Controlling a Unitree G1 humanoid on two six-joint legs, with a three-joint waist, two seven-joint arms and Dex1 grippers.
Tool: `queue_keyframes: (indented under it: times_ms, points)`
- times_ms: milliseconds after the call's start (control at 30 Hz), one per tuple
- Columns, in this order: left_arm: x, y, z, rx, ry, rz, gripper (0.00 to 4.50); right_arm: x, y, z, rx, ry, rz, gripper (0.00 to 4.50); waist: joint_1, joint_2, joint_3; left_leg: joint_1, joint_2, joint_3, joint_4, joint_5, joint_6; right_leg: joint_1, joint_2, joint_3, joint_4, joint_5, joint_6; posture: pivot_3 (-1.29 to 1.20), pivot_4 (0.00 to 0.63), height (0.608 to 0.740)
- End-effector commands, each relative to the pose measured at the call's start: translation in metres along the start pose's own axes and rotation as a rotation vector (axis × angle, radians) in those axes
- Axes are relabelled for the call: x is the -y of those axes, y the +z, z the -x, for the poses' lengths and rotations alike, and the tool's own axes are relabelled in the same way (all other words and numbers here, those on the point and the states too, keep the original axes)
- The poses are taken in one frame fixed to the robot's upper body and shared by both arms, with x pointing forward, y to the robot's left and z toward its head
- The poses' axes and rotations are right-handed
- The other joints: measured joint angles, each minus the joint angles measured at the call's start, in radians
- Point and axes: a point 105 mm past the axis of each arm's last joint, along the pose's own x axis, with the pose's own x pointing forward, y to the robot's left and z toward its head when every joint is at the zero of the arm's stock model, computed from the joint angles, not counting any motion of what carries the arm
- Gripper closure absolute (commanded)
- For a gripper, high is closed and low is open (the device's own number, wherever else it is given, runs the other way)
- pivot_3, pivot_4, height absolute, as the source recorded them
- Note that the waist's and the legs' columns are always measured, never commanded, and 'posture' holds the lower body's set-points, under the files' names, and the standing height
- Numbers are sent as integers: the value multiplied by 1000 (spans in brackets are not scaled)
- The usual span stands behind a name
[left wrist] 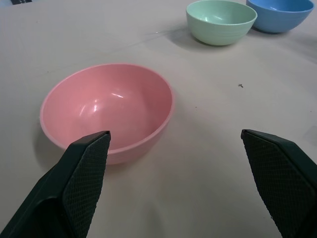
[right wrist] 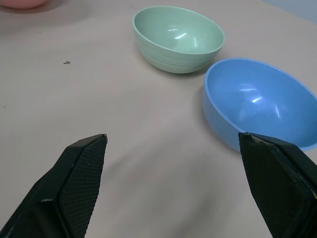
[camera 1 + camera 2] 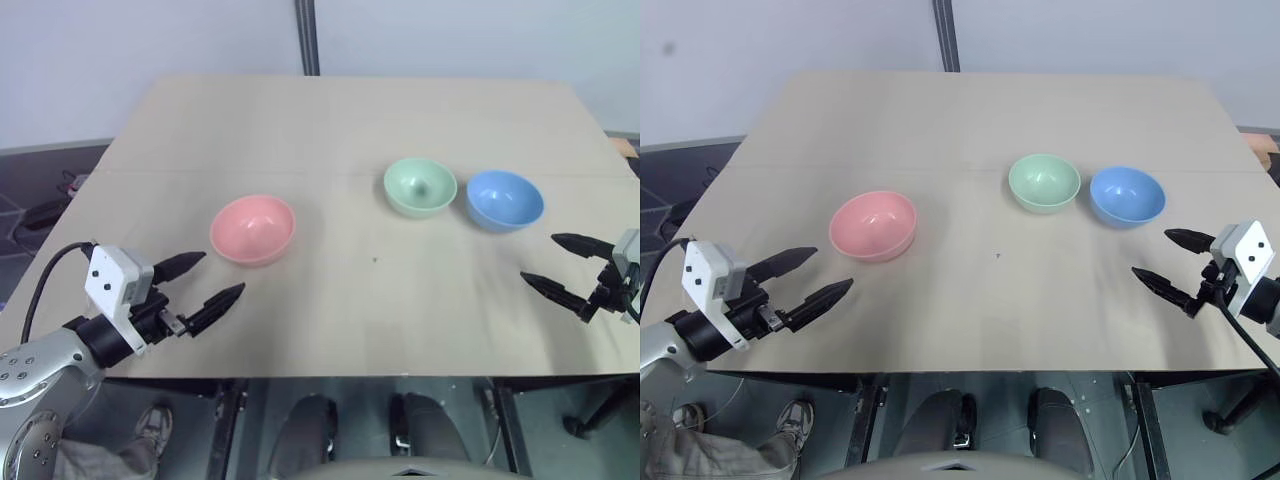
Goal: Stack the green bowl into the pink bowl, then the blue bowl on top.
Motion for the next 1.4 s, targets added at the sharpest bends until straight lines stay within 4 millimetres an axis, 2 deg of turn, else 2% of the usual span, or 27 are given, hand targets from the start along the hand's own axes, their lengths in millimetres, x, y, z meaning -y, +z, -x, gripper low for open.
queue_keyframes:
  times_ms: [33, 400, 467, 600, 700, 800, 867, 967, 1033, 1200, 1233, 1367, 1400]
  points:
    - [1, 11, -1, 20, -4, -48, 0, -1, 13, 1, 31, 5, 37, 45, 0, 0, 0, 0, 0, 0, 0, 0, 0, 0, 0, 0, 0, 0, 0, 0, 150, 740]
    - [-4, 10, -13, 19, 8, -67, 0, -10, 22, -15, 69, 50, 29, 45, 0, 0, 0, 0, 0, 0, 0, 0, 0, 0, 0, 0, 0, 0, 0, 0, 150, 740]
    - [-8, 6, -17, -27, 71, -143, 0, -15, 26, -19, 92, 87, 26, 45, 0, 0, 0, 0, 0, 0, 0, 0, 0, 0, 0, 0, 0, 0, 0, 0, 150, 740]
    - [-4, 1, -32, -106, 77, -274, 0, -39, 41, -35, 170, 229, 54, 45, 0, 0, 0, 0, 0, 0, 0, 0, 0, 0, 0, 0, 0, 0, 1, 0, 150, 740]
    - [-19, -10, -50, -297, 145, -491, 0, -60, 51, -56, 209, 349, 94, 45, 1, 0, 0, 0, 0, -1, 0, 0, 0, 0, 1, 0, 0, 0, 1, 0, 150, 740]
    - [-22, -7, -68, -329, 109, -646, 0, -69, 55, -67, 220, 399, 124, 45, 2, 0, 1, 0, 0, -1, 0, 0, 0, 0, 5, 0, 1, 1, 0, 0, 150, 740]
    - [-21, -12, -76, -381, 77, -697, 0, -72, 55, -68, 216, 418, 141, 45, 2, 0, 1, -1, 0, -1, 0, 0, 0, 0, 4, 0, 0, 2, 1, 0, 150, 740]
    - [-18, -17, -81, -417, 39, -721, 792, -73, 54, -67, 215, 418, 144, 0, 0, 0, 1, -3, 0, -1, 0, 0, -1, -2, 4, 1, -1, 3, 3, 0, 150, 740]
    - [-19, -19, -85, -422, 31, -716, 1631, -72, 53, -66, 212, 410, 146, 0, 0, 0, 1, -6, 0, 0, 0, 2, -4, -4, 4, 1, -2, 3, 3, 0, 150, 740]
    - [-16, -18, -94, -401, -7, -700, 4142, -71, 49, -62, 202, 372, 143, 0, 2, 0, 1, -10, 0, -2, 2, 2, -4, -7, 4, -1, -1, 3, 4, 0, 150, 740]
    - [-14, -18, -95, -393, -25, -698, 4406, -70, 48, -61, 199, 365, 143, 0, 2, 0, 1, -10, 0, -2, 2, 1, -3, -6, 4, -1, -1, 3, 4, 0, 150, 740]
    - [0, -1, -100, -280, -96, -761, 4406, -69, 46, -58, 195, 334, 133, 0, 1, 0, 1, -10, 0, -2, 5, 0, 0, -6, 4, -1, -1, 3, 4, 0, 150, 740]
    - [10, 6, -102, -232, -156, -737, 4406, -69, 44, -56, 190, 319, 132, 0, 1, 0, 1, -10, 0, -2, 6, 0, 0, -6, 3, -1, 0, 3, 4, 0, 150, 740]
